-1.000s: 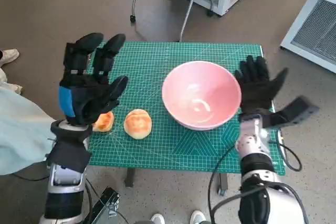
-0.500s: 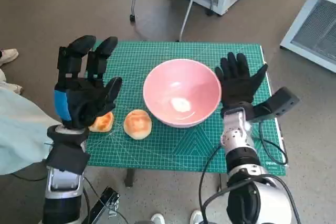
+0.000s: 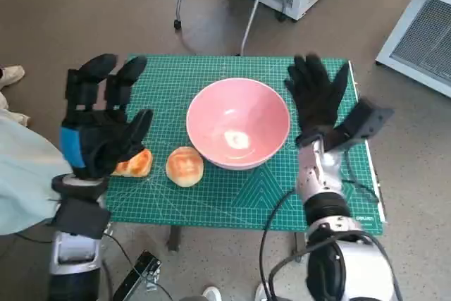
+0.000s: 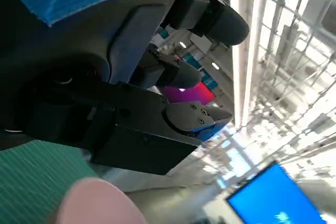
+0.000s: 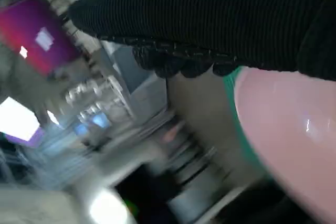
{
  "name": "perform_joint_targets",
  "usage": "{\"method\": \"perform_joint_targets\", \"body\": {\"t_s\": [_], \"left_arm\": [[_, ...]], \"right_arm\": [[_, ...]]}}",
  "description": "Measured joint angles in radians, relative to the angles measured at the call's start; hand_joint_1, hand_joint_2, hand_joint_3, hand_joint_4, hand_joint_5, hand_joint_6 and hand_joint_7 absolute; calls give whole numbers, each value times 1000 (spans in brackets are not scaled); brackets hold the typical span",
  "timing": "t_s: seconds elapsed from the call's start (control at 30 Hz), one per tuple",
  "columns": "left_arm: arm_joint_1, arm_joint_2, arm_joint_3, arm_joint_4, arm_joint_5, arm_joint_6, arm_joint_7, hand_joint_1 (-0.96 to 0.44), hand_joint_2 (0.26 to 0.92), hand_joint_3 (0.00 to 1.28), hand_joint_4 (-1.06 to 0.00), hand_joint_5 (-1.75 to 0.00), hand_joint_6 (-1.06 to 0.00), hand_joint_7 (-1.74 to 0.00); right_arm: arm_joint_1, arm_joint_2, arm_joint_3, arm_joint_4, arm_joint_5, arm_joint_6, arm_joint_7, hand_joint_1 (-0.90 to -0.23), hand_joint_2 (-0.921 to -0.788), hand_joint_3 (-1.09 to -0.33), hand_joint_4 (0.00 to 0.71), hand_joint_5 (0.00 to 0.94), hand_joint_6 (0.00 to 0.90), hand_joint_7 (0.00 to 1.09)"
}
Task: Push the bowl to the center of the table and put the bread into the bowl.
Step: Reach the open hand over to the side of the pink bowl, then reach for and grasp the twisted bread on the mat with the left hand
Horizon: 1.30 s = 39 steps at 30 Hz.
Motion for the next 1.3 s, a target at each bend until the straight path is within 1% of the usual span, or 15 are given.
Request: {"method": "perform_joint_targets", "body": {"t_s": [0.03,0.07,0.1,0.13,0.2,0.3,0.43,0.53,0.63,0.73,0.77,0.9,1.0,1.17,1.3], "left_arm": [[2,21,7,3,0,-2,-11,-129,899,252,-196,-557,-155,-827],[3,37,13,4,0,-3,-18,-135,907,230,-206,-528,-160,-810],[4,58,20,7,0,-5,-30,-138,912,216,-213,-508,-163,-798],[5,81,28,10,0,-6,-43,-135,915,204,-222,-479,-168,-782],[5,121,42,17,0,-10,-64,-131,918,192,-236,-433,-177,-755],[5,181,58,35,0,-21,-101,-124,920,172,-262,-353,-192,-704],[5,260,72,76,1,-39,-141,-122,921,147,-299,-246,-216,-642],[4,311,76,113,7,-58,-164,-123,921,128,-330,-169,-240,-588],[4,361,75,146,20,-68,-190,-127,920,110,-351,-113,-264,-540],[4,407,72,172,36,-65,-222,-121,921,89,-362,-64,-297,-468],[4,421,70,176,40,-61,-234,-117,921,83,-362,-50,-310,-441],[6,468,62,172,41,-23,-301,-111,920,52,-338,-12,-366,-302],[10,497,53,159,38,24,-361,-116,921,34,-307,-4,-383,-221],[18,532,29,132,29,106,-460,-109,912,17,-246,-1,-369,-133],[19,554,-4,117,29,158,-529,-51,877,4,-184,0,-331,-85]], "right_arm": [[5,-12,31,-12,-39,-37,-2,-397,-916,-657,470,16,289,708],[9,-21,49,-20,-60,-60,-2,-410,-918,-654,473,17,286,710],[16,-32,76,-35,-87,-95,-1,-419,-919,-652,475,17,283,712],[24,-42,96,-53,-107,-128,4,-432,-920,-649,477,16,273,725],[38,-57,124,-82,-128,-182,23,-446,-920,-647,479,15,261,737],[67,-73,153,-136,-139,-259,65,-464,-921,-643,481,15,246,747],[111,-78,187,-222,-144,-348,99,-489,-921,-636,486,14,216,773],[142,-78,204,-283,-141,-394,123,-508,-921,-641,489,15,200,781],[166,-78,217,-331,-132,-421,144,-530,-921,-643,492,16,189,785],[183,-79,226,-369,-108,-432,163,-556,-921,-642,494,17,179,788],[188,-79,228,-378,-105,-435,167,-563,-921,-641,494,16,175,790],[203,-80,236,-410,-87,-436,186,-563,-921,-641,484,10,152,823],[215,-80,241,-430,-71,-436,195,-568,-921,-639,476,7,146,833],[226,-81,247,-447,-66,-432,202,-575,-921,-637,472,4,140,843],[229,-81,251,-454,-66,-424,203,-575,-921,-637,471,4,136,850]]}}
